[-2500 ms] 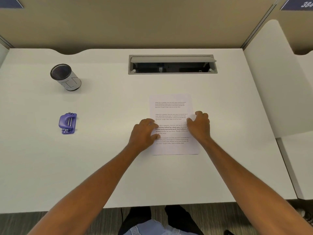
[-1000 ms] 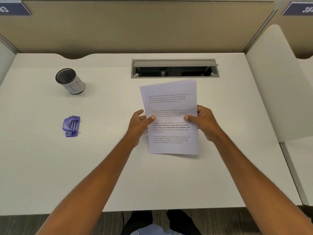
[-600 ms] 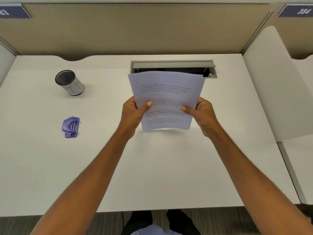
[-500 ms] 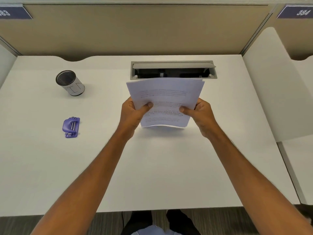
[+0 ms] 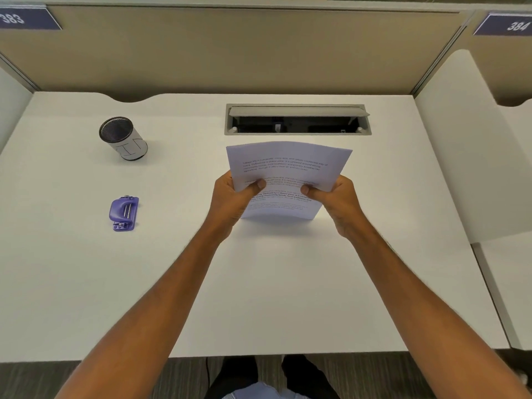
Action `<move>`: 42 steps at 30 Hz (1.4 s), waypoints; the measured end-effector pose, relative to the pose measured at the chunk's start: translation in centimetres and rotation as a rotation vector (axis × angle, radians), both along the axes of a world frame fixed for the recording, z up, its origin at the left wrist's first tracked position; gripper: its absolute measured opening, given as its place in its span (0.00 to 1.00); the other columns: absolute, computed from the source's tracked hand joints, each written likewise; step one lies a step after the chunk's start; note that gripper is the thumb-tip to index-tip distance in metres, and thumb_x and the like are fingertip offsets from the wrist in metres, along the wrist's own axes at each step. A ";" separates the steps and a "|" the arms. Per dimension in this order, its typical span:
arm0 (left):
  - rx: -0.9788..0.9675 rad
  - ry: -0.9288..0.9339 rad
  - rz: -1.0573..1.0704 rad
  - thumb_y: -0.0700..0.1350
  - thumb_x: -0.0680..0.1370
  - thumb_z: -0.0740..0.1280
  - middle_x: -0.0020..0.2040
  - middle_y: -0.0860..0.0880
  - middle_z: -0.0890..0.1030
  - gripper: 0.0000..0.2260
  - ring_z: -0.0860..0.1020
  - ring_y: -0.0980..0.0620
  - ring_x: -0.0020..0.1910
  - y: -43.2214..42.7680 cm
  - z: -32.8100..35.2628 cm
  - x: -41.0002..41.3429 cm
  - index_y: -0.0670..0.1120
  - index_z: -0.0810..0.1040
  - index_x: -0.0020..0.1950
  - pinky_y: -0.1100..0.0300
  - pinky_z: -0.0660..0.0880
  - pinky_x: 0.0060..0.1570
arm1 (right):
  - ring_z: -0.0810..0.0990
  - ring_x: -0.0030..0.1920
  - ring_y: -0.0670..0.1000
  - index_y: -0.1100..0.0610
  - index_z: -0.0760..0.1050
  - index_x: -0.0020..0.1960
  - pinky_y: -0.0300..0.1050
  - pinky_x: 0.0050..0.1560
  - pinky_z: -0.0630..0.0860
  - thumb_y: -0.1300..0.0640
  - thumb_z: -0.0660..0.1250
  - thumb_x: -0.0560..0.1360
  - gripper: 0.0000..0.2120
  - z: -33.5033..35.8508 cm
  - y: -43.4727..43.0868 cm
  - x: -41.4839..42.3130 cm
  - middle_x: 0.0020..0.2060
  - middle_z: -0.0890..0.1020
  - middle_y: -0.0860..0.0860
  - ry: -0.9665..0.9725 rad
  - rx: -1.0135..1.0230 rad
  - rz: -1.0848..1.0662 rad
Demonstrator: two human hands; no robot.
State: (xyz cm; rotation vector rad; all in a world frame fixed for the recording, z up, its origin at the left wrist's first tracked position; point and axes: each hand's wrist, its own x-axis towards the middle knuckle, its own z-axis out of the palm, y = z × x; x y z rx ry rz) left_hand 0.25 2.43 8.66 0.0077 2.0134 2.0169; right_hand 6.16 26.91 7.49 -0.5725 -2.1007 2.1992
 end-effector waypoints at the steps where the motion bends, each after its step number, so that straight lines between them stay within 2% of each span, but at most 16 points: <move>1: -0.007 -0.010 -0.003 0.45 0.80 0.80 0.58 0.56 0.91 0.15 0.88 0.52 0.57 0.0 -0.2 0.1 0.53 0.86 0.65 0.62 0.85 0.52 | 0.90 0.50 0.45 0.54 0.86 0.58 0.37 0.50 0.83 0.66 0.82 0.72 0.17 -0.2 -0.1 0.1 0.52 0.92 0.46 -0.011 0.002 0.001; 4: -0.019 -0.019 -0.022 0.44 0.80 0.79 0.58 0.56 0.90 0.17 0.88 0.49 0.58 0.2 -0.4 0.4 0.50 0.85 0.69 0.57 0.86 0.58 | 0.89 0.51 0.47 0.54 0.86 0.58 0.40 0.51 0.84 0.67 0.82 0.72 0.17 -0.4 -0.1 0.2 0.52 0.91 0.46 -0.028 0.004 -0.010; 7: -0.040 -0.004 -0.027 0.46 0.80 0.79 0.60 0.55 0.90 0.19 0.87 0.47 0.60 0.3 -0.1 0.4 0.51 0.84 0.70 0.55 0.86 0.59 | 0.89 0.50 0.48 0.53 0.86 0.59 0.41 0.50 0.85 0.66 0.83 0.72 0.18 -0.2 0.0 0.0 0.53 0.91 0.46 -0.024 0.012 -0.020; 14: -0.042 -0.044 -0.014 0.46 0.80 0.78 0.61 0.52 0.90 0.17 0.87 0.45 0.62 0.2 -0.3 0.2 0.51 0.84 0.68 0.47 0.85 0.64 | 0.89 0.49 0.44 0.51 0.85 0.58 0.38 0.50 0.84 0.66 0.83 0.72 0.18 -0.7 -0.1 0.4 0.51 0.91 0.42 -0.065 0.027 0.006; 17: -0.039 -0.042 0.001 0.48 0.80 0.78 0.61 0.52 0.90 0.17 0.87 0.46 0.61 0.1 -0.2 0.2 0.50 0.84 0.68 0.45 0.85 0.64 | 0.89 0.52 0.48 0.48 0.84 0.59 0.38 0.50 0.85 0.65 0.81 0.75 0.18 -1.2 0.1 0.8 0.52 0.91 0.40 -0.077 0.045 0.038; 20: 0.057 -0.037 0.034 0.44 0.81 0.77 0.61 0.51 0.90 0.14 0.88 0.48 0.60 -0.6 0.2 -0.2 0.50 0.84 0.67 0.44 0.85 0.65 | 0.90 0.55 0.49 0.52 0.85 0.61 0.40 0.56 0.85 0.67 0.79 0.76 0.17 -1.5 0.9 1.4 0.54 0.91 0.45 -0.083 0.039 0.074; 23: 0.225 -0.060 0.088 0.40 0.83 0.75 0.65 0.45 0.88 0.12 0.86 0.42 0.64 -1.4 0.8 -0.7 0.49 0.84 0.66 0.39 0.81 0.71 | 0.89 0.54 0.51 0.56 0.85 0.58 0.47 0.60 0.85 0.65 0.79 0.76 0.13 -1.6 2.0 2.0 0.55 0.91 0.51 -0.086 0.010 0.067; 26: 0.385 -0.127 0.131 0.38 0.85 0.72 0.71 0.40 0.84 0.14 0.83 0.39 0.70 -1.9 1.0 -1.1 0.50 0.83 0.69 0.34 0.77 0.74 | 0.87 0.56 0.56 0.58 0.84 0.61 0.55 0.65 0.84 0.66 0.78 0.77 0.13 -1.6 2.0 2.2 0.57 0.90 0.55 -0.077 -0.169 0.009; 29: 0.507 -0.231 0.166 0.37 0.86 0.70 0.74 0.41 0.82 0.21 0.81 0.38 0.74 -1.6 0.5 -0.9 0.48 0.77 0.78 0.34 0.77 0.74 | 0.87 0.60 0.57 0.58 0.82 0.66 0.54 0.63 0.85 0.68 0.73 0.80 0.16 -1.1 0.9 1.9 0.62 0.88 0.56 -0.034 -0.417 -0.016; 33: 0.621 -0.327 0.188 0.37 0.86 0.68 0.76 0.41 0.81 0.23 0.79 0.36 0.76 -0.3 -0.3 -0.2 0.49 0.73 0.82 0.32 0.76 0.74 | 0.87 0.62 0.56 0.59 0.79 0.68 0.53 0.60 0.84 0.70 0.71 0.81 0.18 -0.4 -1.5 1.0 0.64 0.87 0.57 0.023 -0.535 -0.052; 36: 0.642 -0.360 0.201 0.39 0.86 0.69 0.76 0.40 0.81 0.24 0.79 0.37 0.76 0.0 -1.0 0.1 0.47 0.72 0.83 0.34 0.76 0.75 | 0.87 0.62 0.56 0.57 0.79 0.68 0.55 0.60 0.85 0.72 0.73 0.79 0.21 0.0 -2.6 0.4 0.65 0.86 0.57 0.030 -0.524 -0.113; 39: 0.661 -0.313 0.218 0.40 0.87 0.68 0.75 0.41 0.81 0.23 0.80 0.40 0.75 -1.6 -1.4 -0.8 0.44 0.72 0.82 0.38 0.76 0.75 | 0.88 0.60 0.56 0.55 0.80 0.67 0.57 0.59 0.86 0.71 0.74 0.78 0.21 0.2 -2.0 0.5 0.63 0.88 0.55 0.005 -0.449 -0.138; 42: 0.584 -0.248 0.207 0.42 0.86 0.70 0.73 0.42 0.83 0.20 0.83 0.44 0.72 -5.0 -1.5 -2.7 0.43 0.77 0.78 0.46 0.81 0.70 | 0.89 0.58 0.56 0.55 0.81 0.65 0.61 0.61 0.85 0.71 0.75 0.77 0.20 0.3 -0.6 0.9 0.61 0.89 0.53 -0.023 -0.372 -0.137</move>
